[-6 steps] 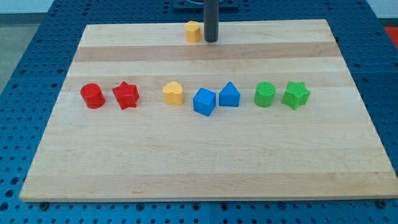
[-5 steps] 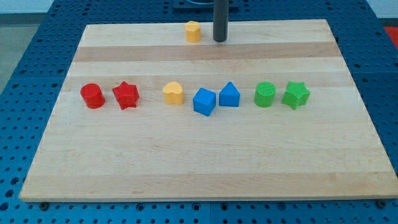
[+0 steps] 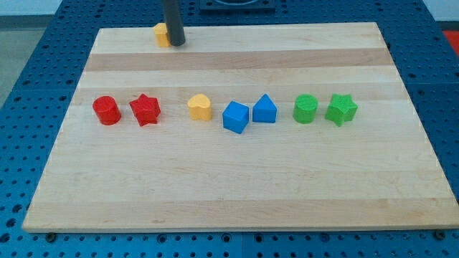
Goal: Push the yellow hexagon towards upside of red star
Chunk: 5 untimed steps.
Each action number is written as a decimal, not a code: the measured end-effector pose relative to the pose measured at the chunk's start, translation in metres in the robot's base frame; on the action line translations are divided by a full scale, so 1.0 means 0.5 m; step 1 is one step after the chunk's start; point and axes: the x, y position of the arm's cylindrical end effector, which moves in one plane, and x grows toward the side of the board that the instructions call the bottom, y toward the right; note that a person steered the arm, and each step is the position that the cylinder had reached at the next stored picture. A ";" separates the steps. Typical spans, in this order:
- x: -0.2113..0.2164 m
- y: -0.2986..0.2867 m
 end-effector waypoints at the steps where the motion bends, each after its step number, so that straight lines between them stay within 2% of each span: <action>1: 0.001 -0.003; 3: 0.012 0.006; 5: 0.051 0.129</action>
